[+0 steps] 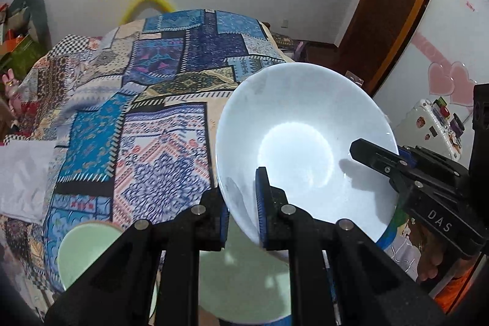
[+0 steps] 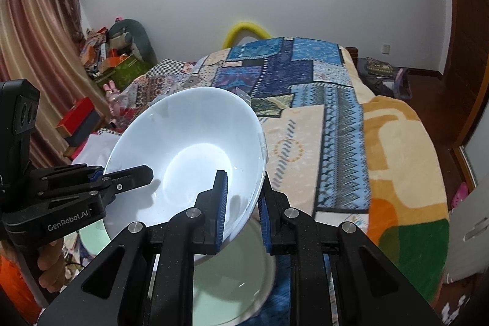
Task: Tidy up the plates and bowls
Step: 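Lift the spotted white bowl with both tools and carry it toward the stack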
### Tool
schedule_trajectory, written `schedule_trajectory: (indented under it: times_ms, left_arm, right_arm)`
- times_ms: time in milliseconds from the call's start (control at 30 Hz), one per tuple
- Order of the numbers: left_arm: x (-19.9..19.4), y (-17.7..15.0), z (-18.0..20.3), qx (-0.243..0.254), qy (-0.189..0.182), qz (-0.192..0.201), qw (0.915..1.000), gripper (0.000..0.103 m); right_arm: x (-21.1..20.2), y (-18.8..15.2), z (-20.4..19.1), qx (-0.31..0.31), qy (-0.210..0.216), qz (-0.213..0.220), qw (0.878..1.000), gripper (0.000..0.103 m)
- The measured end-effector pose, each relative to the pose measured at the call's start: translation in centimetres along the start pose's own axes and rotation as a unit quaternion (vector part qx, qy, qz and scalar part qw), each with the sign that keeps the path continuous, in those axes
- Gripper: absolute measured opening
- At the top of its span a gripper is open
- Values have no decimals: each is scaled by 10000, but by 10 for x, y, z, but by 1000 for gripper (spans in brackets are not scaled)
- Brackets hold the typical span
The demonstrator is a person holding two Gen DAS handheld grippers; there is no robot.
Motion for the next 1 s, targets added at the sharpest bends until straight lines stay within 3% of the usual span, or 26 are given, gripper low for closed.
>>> schedule_trajectory:
  times_ms: [367,1000]
  left_arm:
    - [-37,-35,-45,-373,127,68,9992,15]
    - [-67,-99,-156,-924,764,-135,9927,15]
  right_arm:
    - [9,-22,-53,-183,293,-162,9993,17]
    - [60,-72,-154,-280,990,-763,9918,17]
Point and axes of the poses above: each gripper's, at about its wrist camera, not at the fingertips, and x roughly the way its jaws point, z to its right, y to its top, the point moved 10 cm from there along x, roughly the way its jaws point, and after that the axes turned 6 degrees about z, right-handed, at the moved point
